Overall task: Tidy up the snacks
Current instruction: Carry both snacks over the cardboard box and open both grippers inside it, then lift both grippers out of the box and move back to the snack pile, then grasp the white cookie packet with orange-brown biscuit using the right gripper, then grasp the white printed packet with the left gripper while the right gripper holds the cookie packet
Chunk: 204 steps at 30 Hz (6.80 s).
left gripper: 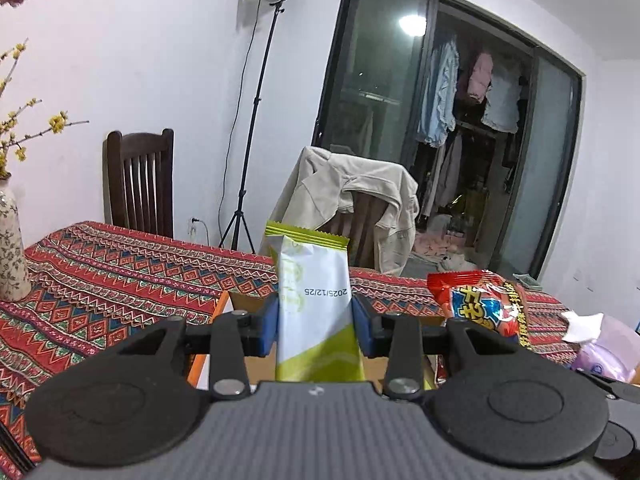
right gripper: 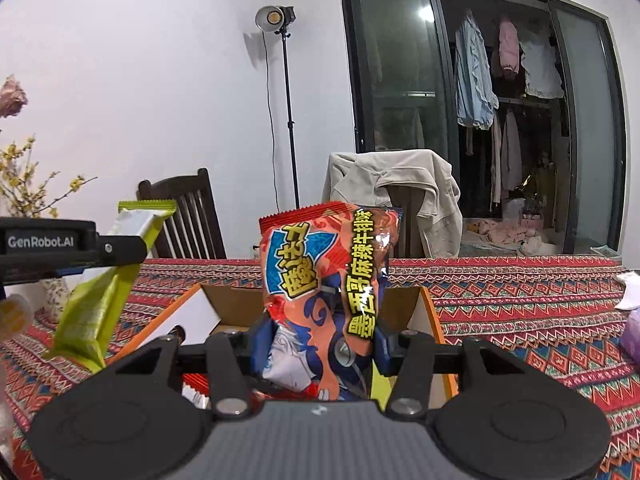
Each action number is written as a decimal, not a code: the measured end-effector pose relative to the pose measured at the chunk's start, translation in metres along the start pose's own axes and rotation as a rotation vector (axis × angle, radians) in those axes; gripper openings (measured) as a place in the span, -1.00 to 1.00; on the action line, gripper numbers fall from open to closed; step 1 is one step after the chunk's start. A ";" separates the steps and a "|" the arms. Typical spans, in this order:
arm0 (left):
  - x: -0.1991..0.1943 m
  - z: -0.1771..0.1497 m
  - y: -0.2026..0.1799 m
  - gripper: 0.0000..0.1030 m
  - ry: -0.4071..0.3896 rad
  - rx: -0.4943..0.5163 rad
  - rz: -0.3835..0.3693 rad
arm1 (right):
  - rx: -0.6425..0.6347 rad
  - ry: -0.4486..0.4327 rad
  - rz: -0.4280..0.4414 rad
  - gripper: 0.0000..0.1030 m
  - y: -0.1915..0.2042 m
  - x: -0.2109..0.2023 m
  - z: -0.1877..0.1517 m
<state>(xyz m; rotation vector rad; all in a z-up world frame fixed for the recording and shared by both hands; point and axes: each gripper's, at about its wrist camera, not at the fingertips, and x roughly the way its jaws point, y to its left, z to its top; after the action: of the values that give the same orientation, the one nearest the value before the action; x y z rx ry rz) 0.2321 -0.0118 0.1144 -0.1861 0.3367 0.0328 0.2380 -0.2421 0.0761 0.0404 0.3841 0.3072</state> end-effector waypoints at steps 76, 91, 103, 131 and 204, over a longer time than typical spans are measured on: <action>0.035 -0.006 0.009 1.00 0.037 0.002 0.112 | 0.002 0.053 -0.047 1.00 -0.010 0.030 0.002; -0.024 -0.034 0.029 1.00 0.077 0.030 0.115 | -0.072 0.164 -0.024 1.00 -0.008 -0.026 -0.033; -0.055 -0.077 0.055 1.00 0.149 0.051 0.138 | -0.157 0.237 -0.032 1.00 -0.006 -0.065 -0.091; -0.084 -0.135 0.094 1.00 0.253 -0.027 0.134 | -0.079 0.365 -0.008 1.00 -0.032 -0.082 -0.145; -0.060 -0.146 0.054 1.00 0.327 0.029 0.177 | 0.032 0.016 0.041 -0.01 -0.023 -0.076 -0.113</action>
<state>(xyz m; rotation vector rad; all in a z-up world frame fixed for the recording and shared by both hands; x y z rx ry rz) 0.1245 0.0139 -0.0108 -0.1315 0.6787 0.1739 0.1352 -0.2895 -0.0034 0.0775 0.4049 0.3419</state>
